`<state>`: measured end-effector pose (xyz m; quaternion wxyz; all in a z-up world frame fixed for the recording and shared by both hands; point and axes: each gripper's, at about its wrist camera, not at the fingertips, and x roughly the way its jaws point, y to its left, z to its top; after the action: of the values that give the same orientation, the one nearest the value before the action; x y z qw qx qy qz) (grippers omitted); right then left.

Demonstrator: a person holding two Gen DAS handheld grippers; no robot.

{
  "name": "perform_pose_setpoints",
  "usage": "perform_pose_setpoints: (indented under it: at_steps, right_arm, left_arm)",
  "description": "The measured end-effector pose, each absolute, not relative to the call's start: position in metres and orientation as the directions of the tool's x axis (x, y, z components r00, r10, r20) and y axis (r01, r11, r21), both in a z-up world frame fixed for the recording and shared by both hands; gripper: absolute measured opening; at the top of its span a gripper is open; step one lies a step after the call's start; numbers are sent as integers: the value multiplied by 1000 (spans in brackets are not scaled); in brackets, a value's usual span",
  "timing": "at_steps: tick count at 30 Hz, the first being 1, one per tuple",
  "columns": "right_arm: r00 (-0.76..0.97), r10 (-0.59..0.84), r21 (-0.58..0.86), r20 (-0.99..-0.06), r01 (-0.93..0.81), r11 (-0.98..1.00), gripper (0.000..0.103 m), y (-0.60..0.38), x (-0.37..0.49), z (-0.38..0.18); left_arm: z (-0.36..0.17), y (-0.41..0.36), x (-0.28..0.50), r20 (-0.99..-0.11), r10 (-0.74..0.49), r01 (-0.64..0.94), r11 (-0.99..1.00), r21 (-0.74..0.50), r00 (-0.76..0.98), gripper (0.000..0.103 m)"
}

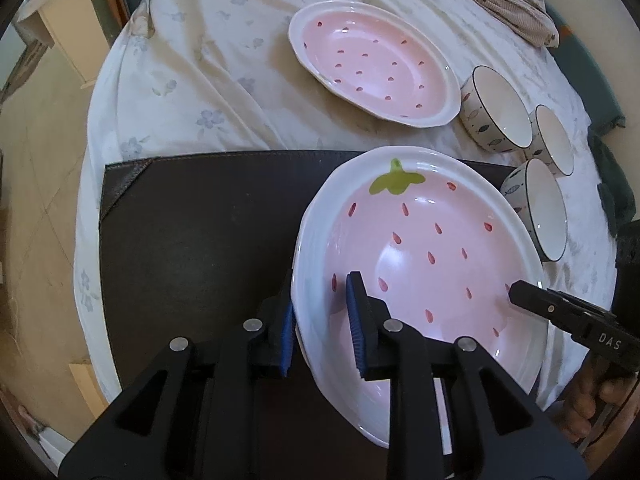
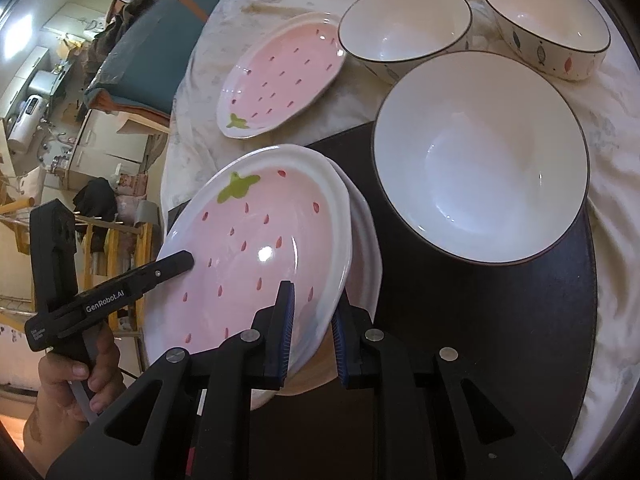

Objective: Organize plates and bowls

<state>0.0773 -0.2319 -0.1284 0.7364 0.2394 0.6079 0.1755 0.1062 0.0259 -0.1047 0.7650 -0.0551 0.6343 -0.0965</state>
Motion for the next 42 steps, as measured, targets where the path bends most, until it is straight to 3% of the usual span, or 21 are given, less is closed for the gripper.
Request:
perform_pose_setpoints:
  at_steps: [12,19,33,37,42]
  right_arm:
    - [118,496,502,-860,29,864,19,-218,76,-140]
    - [142,469,479,-872,44,877,19,-221,81,-141]
    - [101,487,495,-868,78,865,22,-230,82,-136]
    - [139,407,418,-903,58,907,22,-236,75,-129]
    - [137,454,471,-880,129,873,22,-244,78,-143]
  left_arm:
    - [-124,21,103,-985,-146,65,988,-140,96,21]
    - [-123,9,99,-986,-96,98,992,-84,133,21]
    - [-126,17,106,-982,-150,75,987,-143,111,21]
    - [-126,28,108,-982,-166,50,986,-162,93,21]
    - [-130,23,108,-980,-180,61,983,-175,91,22]
